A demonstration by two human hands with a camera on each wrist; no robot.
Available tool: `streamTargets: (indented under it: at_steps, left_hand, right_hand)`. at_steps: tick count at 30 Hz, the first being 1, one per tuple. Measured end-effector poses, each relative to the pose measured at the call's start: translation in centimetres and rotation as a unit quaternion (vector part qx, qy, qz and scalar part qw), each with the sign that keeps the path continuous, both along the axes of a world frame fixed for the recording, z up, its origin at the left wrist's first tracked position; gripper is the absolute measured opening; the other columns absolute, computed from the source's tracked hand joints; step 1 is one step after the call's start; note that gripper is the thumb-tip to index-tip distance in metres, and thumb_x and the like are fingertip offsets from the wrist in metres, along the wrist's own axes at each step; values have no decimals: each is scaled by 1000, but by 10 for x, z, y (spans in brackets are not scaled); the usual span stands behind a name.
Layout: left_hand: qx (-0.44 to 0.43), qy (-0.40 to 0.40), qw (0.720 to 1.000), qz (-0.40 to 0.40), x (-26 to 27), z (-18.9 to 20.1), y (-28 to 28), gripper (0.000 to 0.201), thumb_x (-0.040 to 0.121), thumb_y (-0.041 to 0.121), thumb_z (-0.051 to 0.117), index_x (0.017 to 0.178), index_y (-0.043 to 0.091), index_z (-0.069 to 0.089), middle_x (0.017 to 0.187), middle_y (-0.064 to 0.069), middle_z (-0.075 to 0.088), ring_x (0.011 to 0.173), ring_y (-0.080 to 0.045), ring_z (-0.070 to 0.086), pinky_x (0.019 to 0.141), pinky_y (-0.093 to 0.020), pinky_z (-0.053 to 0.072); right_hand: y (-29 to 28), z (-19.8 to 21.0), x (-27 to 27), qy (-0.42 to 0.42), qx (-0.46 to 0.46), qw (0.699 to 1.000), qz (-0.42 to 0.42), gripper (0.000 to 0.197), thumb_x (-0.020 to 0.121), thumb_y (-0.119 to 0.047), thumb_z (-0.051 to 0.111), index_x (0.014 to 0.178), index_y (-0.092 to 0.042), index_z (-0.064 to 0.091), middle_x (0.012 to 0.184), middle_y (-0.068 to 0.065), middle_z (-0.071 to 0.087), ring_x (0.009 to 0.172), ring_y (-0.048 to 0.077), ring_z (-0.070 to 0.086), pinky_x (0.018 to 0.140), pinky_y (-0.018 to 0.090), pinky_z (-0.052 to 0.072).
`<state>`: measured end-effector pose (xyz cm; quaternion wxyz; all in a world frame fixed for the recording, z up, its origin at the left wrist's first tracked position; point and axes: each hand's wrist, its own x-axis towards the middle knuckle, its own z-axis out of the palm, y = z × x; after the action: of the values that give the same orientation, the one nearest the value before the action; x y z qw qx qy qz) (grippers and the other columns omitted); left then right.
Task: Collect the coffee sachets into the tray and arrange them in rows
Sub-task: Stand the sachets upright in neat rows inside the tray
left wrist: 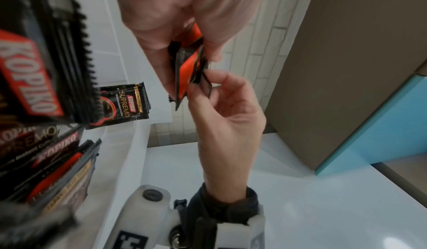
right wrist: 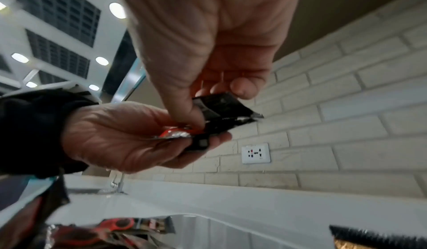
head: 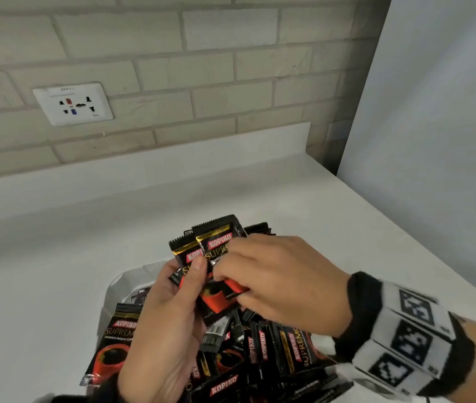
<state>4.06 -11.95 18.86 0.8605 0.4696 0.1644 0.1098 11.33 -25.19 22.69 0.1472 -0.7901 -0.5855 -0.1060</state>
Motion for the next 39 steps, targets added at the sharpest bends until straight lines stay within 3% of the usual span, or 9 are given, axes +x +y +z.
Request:
streamTargets:
  at_steps: [4, 9, 14, 17, 20, 26, 29, 35, 39]
  left_hand:
    - [8, -12, 1000, -6, -2, 1, -2, 37, 68, 21, 58, 103, 9, 57, 78, -9, 72, 68, -18, 69, 58, -29, 59]
    - [46, 0, 999, -1, -2, 0, 4, 35, 68, 16, 59, 103, 10, 59, 82, -11, 73, 72, -21, 70, 75, -43, 51]
    - [86, 14, 996, 2, -1, -2, 5, 36, 67, 15, 59, 104, 11, 58, 88, -11, 73, 75, -23, 71, 64, -37, 59]
    - [124, 21, 992, -8, -2, -2, 2, 38, 65, 15, 62, 103, 14, 59, 91, -9, 73, 81, -24, 71, 76, -45, 53]
    - [153, 25, 988, -12, -4, -1, 0, 39, 64, 17, 64, 102, 16, 58, 88, -6, 74, 81, -24, 71, 77, -45, 52]
    - [139, 30, 990, 9, -6, -3, 8, 40, 63, 24, 68, 101, 18, 60, 92, -7, 73, 83, -24, 71, 75, -45, 53]
    - [126, 35, 991, 15, -6, -5, 12, 44, 60, 26, 73, 102, 17, 60, 94, -9, 73, 84, -27, 71, 71, -44, 55]
    - [148, 40, 988, 22, -2, -8, 9, 35, 64, 14, 63, 99, 16, 59, 86, -7, 74, 75, -23, 72, 70, -40, 52]
    - [188, 45, 981, 13, 0, -10, 8, 31, 72, 8, 66, 101, 18, 59, 89, -3, 74, 82, -21, 71, 77, -41, 51]
  right_hand:
    - [1, -7, -2, 119, 22, 993, -8, 24, 76, -22, 49, 94, -20, 64, 83, -7, 54, 71, 3, 41, 58, 17, 39]
    - [-2, -5, -3, 262, -8, 964, 36, 29, 85, -23, 64, 113, -19, 65, 99, -7, 53, 88, 1, 45, 84, 20, 42]
    - [-5, 8, 17, 276, 201, 937, -79, 16, 76, -27, 68, 92, -28, 67, 83, -11, 57, 72, 9, 54, 65, 15, 46]
    - [-1, 15, 30, 284, 97, 945, -129, 41, 71, -35, 76, 107, -31, 59, 91, -16, 51, 76, 5, 52, 65, 11, 41]
    - [8, 12, 32, 301, 2, 947, -111, 47, 73, -30, 75, 116, -29, 56, 83, -20, 48, 70, -11, 49, 62, 6, 36]
    - [5, 13, 47, 438, 36, 889, -132, 21, 77, -8, 72, 90, -21, 62, 71, -5, 63, 54, -1, 56, 51, 12, 46]
    - [2, 13, 52, 448, 43, 884, -127, 17, 78, -5, 70, 80, -21, 63, 69, -3, 61, 51, -2, 55, 50, 12, 46]
    - [6, 13, 44, 451, 67, 883, -112, 18, 73, -29, 73, 86, -32, 60, 82, -10, 59, 65, 6, 54, 68, 28, 51]
    - [8, 14, 38, 477, 87, 869, -100, 19, 78, -37, 65, 87, -21, 64, 88, 1, 63, 67, 15, 61, 57, 27, 54]
